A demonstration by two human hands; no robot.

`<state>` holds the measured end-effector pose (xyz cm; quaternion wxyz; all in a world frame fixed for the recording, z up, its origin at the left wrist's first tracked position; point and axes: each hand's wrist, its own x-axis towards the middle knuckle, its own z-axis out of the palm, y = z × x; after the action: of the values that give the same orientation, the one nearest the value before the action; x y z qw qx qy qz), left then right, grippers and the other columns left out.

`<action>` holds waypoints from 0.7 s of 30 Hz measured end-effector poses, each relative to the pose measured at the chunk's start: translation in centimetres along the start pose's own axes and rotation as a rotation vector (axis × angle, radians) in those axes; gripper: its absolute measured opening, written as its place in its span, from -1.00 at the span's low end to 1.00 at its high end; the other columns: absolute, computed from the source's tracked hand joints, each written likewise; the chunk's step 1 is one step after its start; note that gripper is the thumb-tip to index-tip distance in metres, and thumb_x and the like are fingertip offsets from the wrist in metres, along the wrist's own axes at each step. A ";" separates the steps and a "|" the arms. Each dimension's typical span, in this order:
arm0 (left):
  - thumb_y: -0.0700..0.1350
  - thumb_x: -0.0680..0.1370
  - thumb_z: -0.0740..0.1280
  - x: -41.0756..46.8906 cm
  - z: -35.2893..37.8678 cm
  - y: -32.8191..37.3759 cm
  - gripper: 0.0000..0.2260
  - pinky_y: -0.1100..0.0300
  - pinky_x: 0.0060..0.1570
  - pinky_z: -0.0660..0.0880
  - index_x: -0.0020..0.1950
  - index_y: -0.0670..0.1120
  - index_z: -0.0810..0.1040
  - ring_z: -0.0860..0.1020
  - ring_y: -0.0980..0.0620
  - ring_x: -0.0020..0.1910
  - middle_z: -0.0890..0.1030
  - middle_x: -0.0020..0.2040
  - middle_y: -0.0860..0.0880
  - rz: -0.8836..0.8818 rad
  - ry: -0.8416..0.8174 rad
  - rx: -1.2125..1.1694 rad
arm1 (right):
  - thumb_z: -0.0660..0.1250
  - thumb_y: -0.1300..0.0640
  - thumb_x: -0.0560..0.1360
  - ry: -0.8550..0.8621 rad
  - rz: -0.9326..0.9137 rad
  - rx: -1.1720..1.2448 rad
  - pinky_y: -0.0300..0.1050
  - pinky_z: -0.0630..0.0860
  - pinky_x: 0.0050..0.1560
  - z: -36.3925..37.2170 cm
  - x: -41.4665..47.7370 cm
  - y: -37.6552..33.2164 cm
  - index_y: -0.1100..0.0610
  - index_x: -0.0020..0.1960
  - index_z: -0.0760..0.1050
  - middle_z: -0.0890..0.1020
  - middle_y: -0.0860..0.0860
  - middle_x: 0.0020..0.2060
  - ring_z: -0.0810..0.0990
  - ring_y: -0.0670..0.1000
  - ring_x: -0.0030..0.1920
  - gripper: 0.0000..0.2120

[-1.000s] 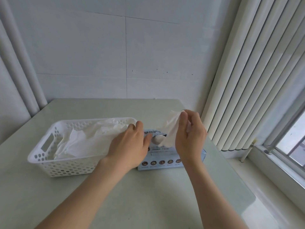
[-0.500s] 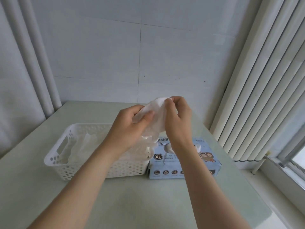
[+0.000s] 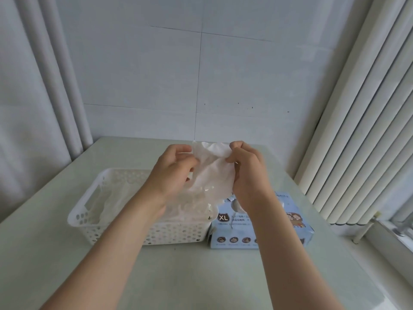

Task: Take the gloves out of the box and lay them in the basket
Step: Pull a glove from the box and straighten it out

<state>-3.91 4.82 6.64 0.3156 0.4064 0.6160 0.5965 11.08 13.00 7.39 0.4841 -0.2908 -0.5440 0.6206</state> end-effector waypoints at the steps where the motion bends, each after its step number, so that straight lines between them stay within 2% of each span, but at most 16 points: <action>1: 0.09 0.46 0.39 -0.1 -0.1 0.2 -0.62 0.03 0.13 0.59 0.26 0.06 0.60 0.68 0.05 0.12 0.70 0.16 0.01 0.004 -0.033 -0.005 | 0.20 0.33 0.30 -0.016 0.007 0.046 -0.08 0.20 -0.32 0.0 0.0 0.1 0.03 -0.35 0.27 0.32 -0.01 -0.34 0.29 0.03 -0.33 -0.77; 4: 0.15 0.56 0.41 0.0 -0.5 0.1 -0.72 -0.02 0.27 0.57 0.12 0.01 0.73 0.69 -0.06 0.12 0.74 0.08 -0.07 0.062 -0.095 -0.036 | 0.17 0.33 0.23 -0.047 0.040 0.128 -0.06 0.19 -0.30 0.0 0.0 0.2 0.05 -0.35 0.20 0.26 0.01 -0.32 0.25 0.03 -0.32 -0.78; 6: 0.11 0.65 0.38 -0.2 -0.5 0.1 -0.74 0.14 0.14 0.58 0.09 -0.03 0.75 0.71 0.04 -0.01 0.75 -0.03 -0.01 0.124 -0.074 -0.074 | 0.16 0.32 0.22 -0.045 0.063 0.129 -0.07 0.16 -0.32 0.0 0.0 0.3 0.04 -0.34 0.22 0.25 0.00 -0.34 0.22 0.02 -0.35 -0.79; 8: 0.09 0.67 0.37 -0.3 -0.4 0.2 -0.76 0.21 0.01 0.54 0.08 -0.04 0.73 0.65 0.12 -0.11 0.73 -0.09 -0.01 0.218 0.004 -0.072 | 0.15 0.31 0.23 -0.025 0.114 0.119 -0.07 0.19 -0.33 0.2 0.0 0.4 0.07 -0.25 0.38 0.28 0.01 -0.36 0.25 0.04 -0.36 -0.82; 10: 0.08 0.67 0.36 -0.4 -0.2 0.3 -0.76 0.14 -0.05 0.50 0.05 -0.06 0.68 0.58 0.09 -0.13 0.67 -0.11 -0.06 0.277 0.064 -0.052 | 0.17 0.24 0.27 -0.025 0.192 0.105 0.00 0.35 -0.21 0.3 -0.1 0.3 0.08 -0.06 0.54 0.42 0.08 -0.30 0.37 0.13 -0.26 -0.70; 12: 0.07 0.69 0.34 -0.4 -0.2 0.3 -0.76 0.11 -0.09 0.48 0.02 -0.08 0.66 0.55 0.09 -0.16 0.64 -0.13 -0.08 0.285 0.078 -0.026 | 0.24 0.10 0.31 -0.058 0.259 0.045 0.12 0.48 -0.04 0.3 -0.3 -0.1 0.07 0.05 0.64 0.58 0.14 -0.16 0.51 0.19 -0.13 -0.64; 15: 0.09 0.69 0.33 -0.2 -0.4 0.3 -0.74 0.00 -0.05 0.51 0.03 -0.06 0.69 0.59 -0.05 -0.09 0.66 0.01 -0.25 0.274 0.033 -0.017 | 0.35 -0.15 0.42 -0.170 0.162 -0.229 0.11 0.58 0.03 -0.1 -0.7 -0.8 -0.05 0.11 0.70 0.73 0.02 -0.02 0.68 0.12 -0.05 -0.66; 16: 0.08 0.68 0.32 -0.2 -0.4 0.4 -0.72 0.00 -0.06 0.50 0.03 -0.09 0.70 0.58 -0.07 -0.10 0.65 0.01 -0.30 0.274 0.014 -0.024 | 0.40 -0.14 0.47 -0.222 0.099 -0.348 0.10 0.62 0.03 -0.2 -0.9 -1.0 -0.06 0.14 0.69 0.75 -0.01 0.01 0.72 0.09 -0.02 -0.70; 18: 0.03 0.70 0.30 0.0 -0.5 0.3 -0.72 0.04 -0.16 0.45 0.01 -0.14 0.67 0.53 -0.03 -0.19 0.59 -0.14 -0.31 0.252 0.021 -0.018 | 0.49 0.07 0.51 -0.264 0.032 -0.519 0.13 0.72 0.00 -0.3 -1.1 -1.1 -0.03 0.17 0.67 0.77 0.03 -0.01 0.77 0.10 -0.02 -0.76; 19: -0.01 0.72 0.27 0.1 -0.5 0.3 -0.73 0.10 -0.21 0.42 -0.01 -0.15 0.64 0.48 0.01 -0.24 0.54 -0.24 -0.22 0.244 0.040 -0.008 | 0.46 0.19 0.50 -0.258 0.010 -0.588 0.17 0.72 -0.02 -0.4 -0.9 -1.0 -0.01 0.15 0.67 0.77 0.04 -0.04 0.77 0.11 -0.05 -0.75; 21: -0.05 0.74 0.22 0.1 -0.6 0.3 -0.74 0.17 -0.28 0.34 -0.07 -0.11 0.55 0.39 0.08 -0.31 0.44 -0.31 0.02 0.230 0.103 0.018 | 0.33 0.30 0.47 -0.221 -0.022 -0.690 0.25 0.69 -0.04 -0.4 -0.9 -1.0 0.02 0.04 0.70 0.77 0.08 -0.13 0.76 0.13 -0.13 -0.72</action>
<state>-4.45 4.63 6.98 0.2094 0.4462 0.5860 0.6432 12.02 12.25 8.07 0.3025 -0.3623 -0.7735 0.4230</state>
